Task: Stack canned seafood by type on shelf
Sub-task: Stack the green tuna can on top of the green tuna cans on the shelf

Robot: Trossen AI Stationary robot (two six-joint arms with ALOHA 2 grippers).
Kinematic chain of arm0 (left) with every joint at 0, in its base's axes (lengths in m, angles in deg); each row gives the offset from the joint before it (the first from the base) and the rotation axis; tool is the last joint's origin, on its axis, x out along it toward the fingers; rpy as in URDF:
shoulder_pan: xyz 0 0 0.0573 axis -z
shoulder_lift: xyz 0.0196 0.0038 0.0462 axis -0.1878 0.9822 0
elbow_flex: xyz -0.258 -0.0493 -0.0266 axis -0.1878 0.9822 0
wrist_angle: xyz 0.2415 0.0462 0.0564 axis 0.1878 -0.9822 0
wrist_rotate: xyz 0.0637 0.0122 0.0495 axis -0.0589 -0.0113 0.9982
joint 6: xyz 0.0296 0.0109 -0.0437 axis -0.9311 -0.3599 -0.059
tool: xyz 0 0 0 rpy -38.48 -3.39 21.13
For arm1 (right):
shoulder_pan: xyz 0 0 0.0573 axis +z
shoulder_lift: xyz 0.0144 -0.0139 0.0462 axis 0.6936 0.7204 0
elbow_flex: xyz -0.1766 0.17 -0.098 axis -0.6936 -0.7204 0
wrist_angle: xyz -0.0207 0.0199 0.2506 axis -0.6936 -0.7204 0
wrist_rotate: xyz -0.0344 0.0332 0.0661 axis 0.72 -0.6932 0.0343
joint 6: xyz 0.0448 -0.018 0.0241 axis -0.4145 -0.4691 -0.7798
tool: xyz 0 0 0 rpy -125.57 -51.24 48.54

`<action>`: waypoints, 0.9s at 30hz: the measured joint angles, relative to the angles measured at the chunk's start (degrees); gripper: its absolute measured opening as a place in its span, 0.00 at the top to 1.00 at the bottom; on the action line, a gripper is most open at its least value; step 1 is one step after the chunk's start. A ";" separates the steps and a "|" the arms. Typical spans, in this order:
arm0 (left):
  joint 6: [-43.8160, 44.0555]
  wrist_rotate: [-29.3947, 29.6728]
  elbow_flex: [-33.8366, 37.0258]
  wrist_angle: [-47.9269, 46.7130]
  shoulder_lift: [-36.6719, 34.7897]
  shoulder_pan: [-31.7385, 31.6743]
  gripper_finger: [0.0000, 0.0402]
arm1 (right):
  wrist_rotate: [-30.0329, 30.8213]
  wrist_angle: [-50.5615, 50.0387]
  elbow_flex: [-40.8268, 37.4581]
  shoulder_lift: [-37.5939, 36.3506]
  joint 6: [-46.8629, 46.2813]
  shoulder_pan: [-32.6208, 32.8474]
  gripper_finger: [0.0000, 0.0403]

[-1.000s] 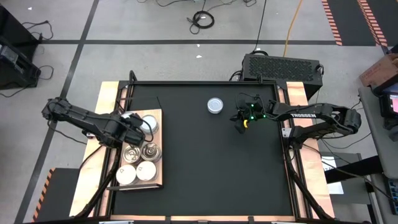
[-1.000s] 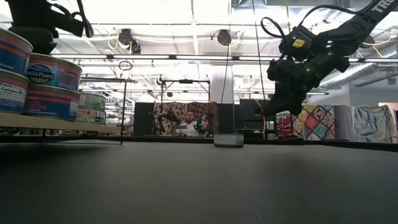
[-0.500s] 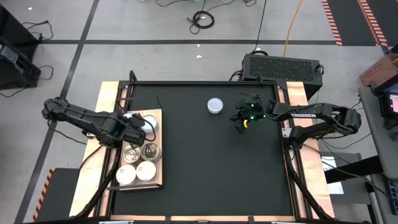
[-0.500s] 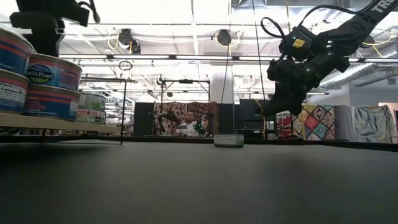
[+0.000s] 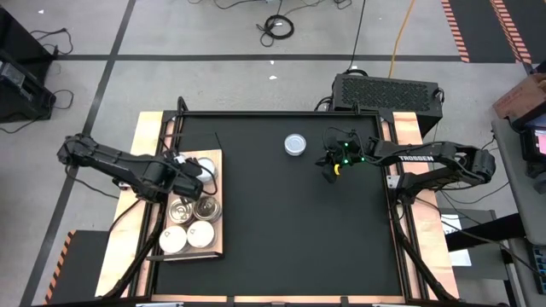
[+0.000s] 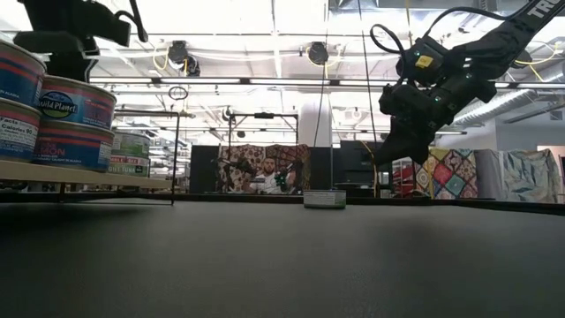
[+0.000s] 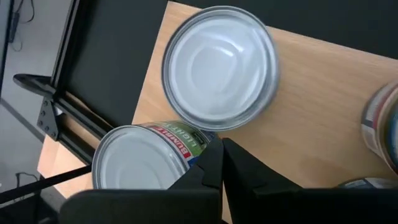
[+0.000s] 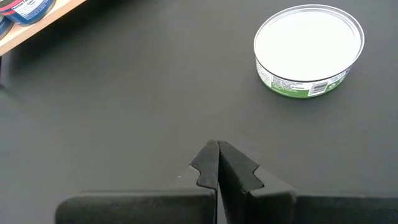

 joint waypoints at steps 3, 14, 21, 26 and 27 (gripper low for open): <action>0.02 0.02 0.00 -0.30 0.02 -1.09 0.99 | -0.01 0.00 0.00 0.00 -0.19 0.00 1.00; -0.04 -1.07 0.00 -2.91 0.28 -5.43 0.99 | -0.01 -0.11 0.00 0.00 -0.20 0.00 1.00; -1.13 -2.55 0.00 -2.98 0.28 -7.09 0.99 | -0.01 -0.43 0.00 0.00 -0.04 0.00 1.00; -1.57 -4.61 0.00 -3.13 0.28 -7.82 0.99 | -0.01 -0.42 0.00 0.00 -0.02 0.00 1.00; -1.61 -4.63 0.00 -3.12 0.28 -7.82 0.99 | -0.01 -0.42 0.00 0.00 -0.02 0.00 1.00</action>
